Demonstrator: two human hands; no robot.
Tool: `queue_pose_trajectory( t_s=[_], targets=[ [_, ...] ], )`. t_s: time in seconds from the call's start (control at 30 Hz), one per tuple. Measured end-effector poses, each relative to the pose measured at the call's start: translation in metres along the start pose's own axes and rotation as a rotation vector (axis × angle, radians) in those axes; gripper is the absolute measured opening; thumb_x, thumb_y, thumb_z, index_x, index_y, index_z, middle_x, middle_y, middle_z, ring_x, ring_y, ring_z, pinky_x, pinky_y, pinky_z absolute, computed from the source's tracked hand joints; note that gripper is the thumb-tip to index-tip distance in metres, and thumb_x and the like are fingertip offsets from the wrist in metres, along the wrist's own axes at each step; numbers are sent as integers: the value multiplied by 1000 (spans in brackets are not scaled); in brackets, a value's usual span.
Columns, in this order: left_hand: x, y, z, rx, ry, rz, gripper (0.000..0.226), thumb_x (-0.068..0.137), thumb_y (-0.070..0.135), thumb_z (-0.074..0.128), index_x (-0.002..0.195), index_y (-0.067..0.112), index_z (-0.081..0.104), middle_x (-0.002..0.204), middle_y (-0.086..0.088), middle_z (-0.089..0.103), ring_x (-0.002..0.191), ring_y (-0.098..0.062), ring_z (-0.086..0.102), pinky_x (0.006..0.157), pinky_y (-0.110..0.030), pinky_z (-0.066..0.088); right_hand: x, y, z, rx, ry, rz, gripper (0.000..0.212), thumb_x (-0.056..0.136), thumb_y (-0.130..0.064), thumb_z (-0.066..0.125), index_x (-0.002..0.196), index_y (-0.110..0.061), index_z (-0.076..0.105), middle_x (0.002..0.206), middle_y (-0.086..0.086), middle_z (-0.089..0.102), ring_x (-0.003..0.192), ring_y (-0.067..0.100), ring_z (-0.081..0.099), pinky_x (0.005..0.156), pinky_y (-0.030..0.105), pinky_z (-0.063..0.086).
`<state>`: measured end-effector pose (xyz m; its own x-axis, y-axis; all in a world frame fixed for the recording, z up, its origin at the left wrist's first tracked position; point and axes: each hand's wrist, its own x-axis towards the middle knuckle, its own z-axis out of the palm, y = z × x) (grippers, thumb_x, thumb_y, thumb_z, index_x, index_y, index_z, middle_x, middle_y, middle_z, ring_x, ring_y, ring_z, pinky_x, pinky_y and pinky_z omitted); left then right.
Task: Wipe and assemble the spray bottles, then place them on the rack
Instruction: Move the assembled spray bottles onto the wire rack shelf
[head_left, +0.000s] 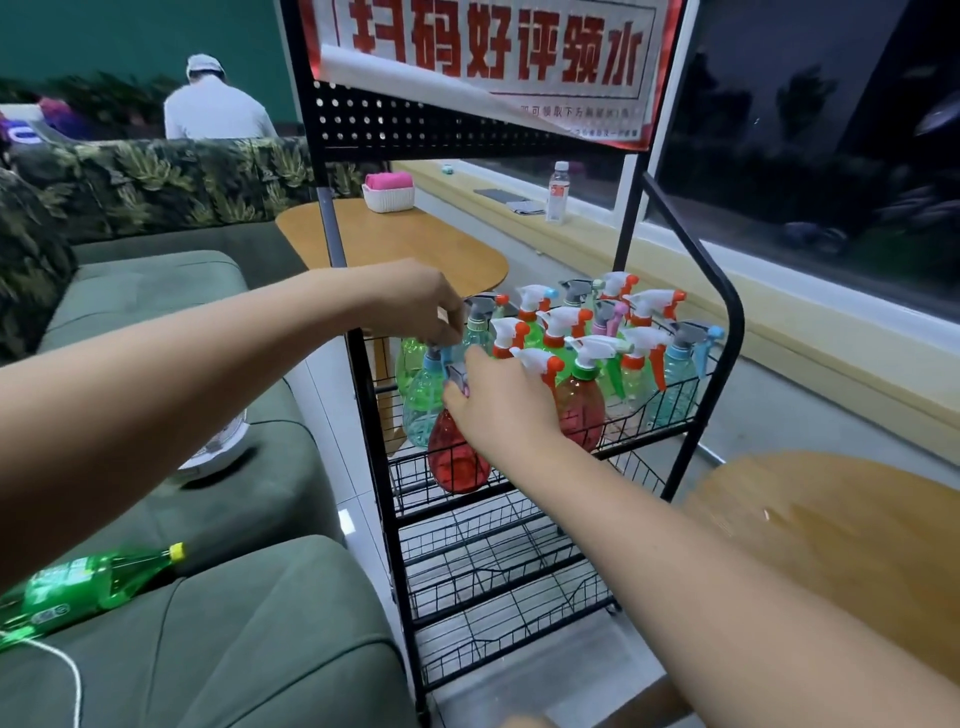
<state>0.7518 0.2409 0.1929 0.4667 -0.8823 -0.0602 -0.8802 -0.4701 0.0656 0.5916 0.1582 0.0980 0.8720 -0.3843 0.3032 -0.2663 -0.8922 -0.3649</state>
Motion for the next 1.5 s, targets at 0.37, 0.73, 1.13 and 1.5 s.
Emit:
queue_pose_trajectory(
  t_s=[0.37,0.73,1.13,1.5],
  targets=[
    [18,-29,-27,3,141,-126,15,104,39,64,111,29,73,73,10,76,72,-9,74,79,-34,59,-9,11,-30,8,201,-98,53,108,-66,31,100,-20,59,97,-2,63,93,24,57,81,43,47],
    [33,-16,-9,-95,-114,-296,38,105,49,60,128,20,51,77,-7,79,64,-24,78,59,-33,61,0,20,-45,-132,185,-189,39,109,-47,41,125,-20,64,117,2,69,114,27,55,103,47,40],
    [52,-18,-4,50,-171,-347,25,97,4,51,112,1,71,79,-9,77,68,-22,78,53,-31,58,59,-36,-32,-176,-77,-117,23,97,-41,66,106,-20,63,90,5,55,91,34,61,66,36,43],
    [52,-32,0,303,-173,-309,26,83,18,80,62,14,67,52,3,67,55,-20,56,58,-30,46,65,-40,-23,-223,-48,-134,8,92,-24,73,99,-20,71,81,3,56,81,33,59,64,35,43]
  ],
)
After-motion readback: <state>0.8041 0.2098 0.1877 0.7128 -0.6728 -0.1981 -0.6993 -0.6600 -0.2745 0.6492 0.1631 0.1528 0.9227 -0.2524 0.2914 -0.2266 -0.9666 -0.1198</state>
